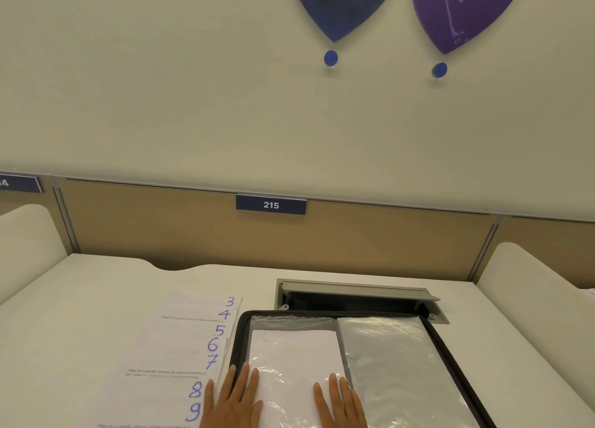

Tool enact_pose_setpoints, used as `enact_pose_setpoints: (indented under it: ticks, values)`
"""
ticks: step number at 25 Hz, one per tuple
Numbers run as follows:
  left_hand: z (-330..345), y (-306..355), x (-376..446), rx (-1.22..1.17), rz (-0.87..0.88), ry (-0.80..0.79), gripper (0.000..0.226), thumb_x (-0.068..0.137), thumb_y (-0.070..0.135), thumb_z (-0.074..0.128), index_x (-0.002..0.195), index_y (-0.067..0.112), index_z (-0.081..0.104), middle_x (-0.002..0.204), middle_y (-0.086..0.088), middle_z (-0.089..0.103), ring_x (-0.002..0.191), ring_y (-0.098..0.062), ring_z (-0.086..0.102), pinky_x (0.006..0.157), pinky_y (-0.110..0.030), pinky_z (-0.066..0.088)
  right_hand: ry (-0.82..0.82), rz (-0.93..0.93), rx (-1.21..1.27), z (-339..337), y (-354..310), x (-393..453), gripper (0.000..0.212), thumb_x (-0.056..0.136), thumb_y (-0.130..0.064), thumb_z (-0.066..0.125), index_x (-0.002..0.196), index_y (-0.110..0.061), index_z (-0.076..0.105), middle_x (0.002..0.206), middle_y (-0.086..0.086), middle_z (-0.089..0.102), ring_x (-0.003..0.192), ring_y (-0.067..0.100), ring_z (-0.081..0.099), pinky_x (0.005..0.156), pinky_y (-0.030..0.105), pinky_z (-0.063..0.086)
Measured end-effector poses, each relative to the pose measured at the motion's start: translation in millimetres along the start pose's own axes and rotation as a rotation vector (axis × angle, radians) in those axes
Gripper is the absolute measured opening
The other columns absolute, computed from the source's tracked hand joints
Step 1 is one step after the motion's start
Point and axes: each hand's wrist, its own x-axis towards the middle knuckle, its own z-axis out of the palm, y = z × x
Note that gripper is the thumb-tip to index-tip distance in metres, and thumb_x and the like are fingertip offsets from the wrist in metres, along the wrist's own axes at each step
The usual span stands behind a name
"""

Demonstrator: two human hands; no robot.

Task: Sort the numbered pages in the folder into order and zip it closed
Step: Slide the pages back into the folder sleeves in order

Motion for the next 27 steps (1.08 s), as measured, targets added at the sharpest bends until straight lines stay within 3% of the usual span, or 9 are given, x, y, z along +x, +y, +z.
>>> enact_pose_setpoints:
  ticks: [3,5,7,10,13,15,19,24,27]
  values:
    - [0,1,1,-0.02,0.006,0.03,0.065,0.1,0.059,0.008,0.159,0.032,0.001,0.167,0.014,-0.002,0.153,-0.011,-0.008,0.12,-0.044,-0.01,0.057,0.017,-0.051,7,4,5,0.033,0.102,-0.029,0.031,0.119,-0.028,0.06,0.106,0.009,0.077,0.112,0.028,0.058,0.107,0.037,0.031]
    - [-8,5,3,-0.035,-0.008,0.006,0.062,0.1,0.056,0.009,0.155,0.033,0.026,0.16,0.014,0.033,0.152,-0.015,0.012,0.12,-0.043,-0.009,-0.004,-0.022,-0.044,10,7,6,0.033,0.103,-0.032,0.031,0.119,-0.028,0.059,0.107,0.009,0.076,0.112,0.028,0.056,0.115,0.037,0.023]
    - [-23,10,7,-0.027,-0.023,-0.039,0.051,0.094,0.05,0.025,0.124,0.031,0.062,0.121,0.008,0.071,0.127,-0.021,0.054,0.12,-0.041,-0.004,-0.008,-0.072,-0.109,14,8,1,0.036,0.102,-0.039,0.031,0.121,-0.027,0.059,0.118,0.012,0.072,0.114,0.029,0.055,0.121,0.037,0.014]
    - [-47,8,14,-0.144,-0.047,-0.107,0.043,0.069,0.05,0.044,0.097,0.035,0.072,0.095,0.013,0.075,0.085,-0.012,0.074,0.109,-0.048,0.031,0.028,-0.11,-0.094,21,7,-2,0.04,0.1,-0.045,0.029,0.121,-0.028,0.059,0.129,0.011,0.058,0.124,0.031,0.05,0.122,0.036,0.009]
    - [-56,-12,22,-0.167,0.059,0.089,0.032,0.079,0.048,0.049,0.101,0.035,0.068,0.096,0.019,0.07,0.085,-0.004,0.068,0.084,-0.035,0.058,-0.006,-0.104,0.058,9,-1,4,0.049,0.096,-0.06,0.025,0.118,-0.03,0.058,0.128,0.007,0.051,0.127,0.026,0.041,0.122,0.031,0.006]
    - [-65,-30,32,-0.164,0.077,0.134,0.032,0.086,0.049,0.05,0.107,0.032,0.067,0.103,0.019,0.067,0.092,-0.006,0.064,0.091,-0.028,0.05,-0.05,-0.054,0.151,5,-6,13,0.062,0.088,-0.075,0.026,0.103,-0.032,0.068,0.116,0.004,0.062,0.105,0.028,0.056,0.117,0.031,0.019]
    - [-78,-69,58,-0.032,-0.021,0.089,0.059,0.099,0.062,0.024,0.113,0.028,0.07,0.112,0.012,0.07,0.102,-0.012,0.068,0.089,-0.039,0.057,-0.226,0.072,0.239,-14,-30,56,0.073,0.078,-0.09,0.017,0.066,-0.039,0.067,0.079,-0.015,0.069,0.065,0.014,0.068,0.064,0.036,0.054]
    - [-66,-105,88,0.088,-0.143,-0.021,0.077,0.093,0.077,0.022,0.122,0.024,0.07,0.126,0.001,0.07,0.111,-0.024,0.069,0.107,-0.054,0.04,-0.205,-0.035,0.345,-19,-90,124,0.078,0.067,-0.093,0.003,0.107,-0.046,0.051,0.117,-0.027,0.051,0.107,0.002,0.045,0.1,0.022,0.034]
    - [-47,-120,96,0.079,-0.14,-0.041,0.084,0.086,0.085,0.033,0.137,0.021,0.055,0.14,-0.005,0.06,0.126,-0.031,0.058,0.114,-0.048,0.009,-0.24,-0.114,0.388,-11,-120,167,0.052,0.09,-0.076,0.034,0.116,-0.035,0.054,0.116,-0.023,0.047,0.108,0.0,0.04,0.099,0.016,0.032]
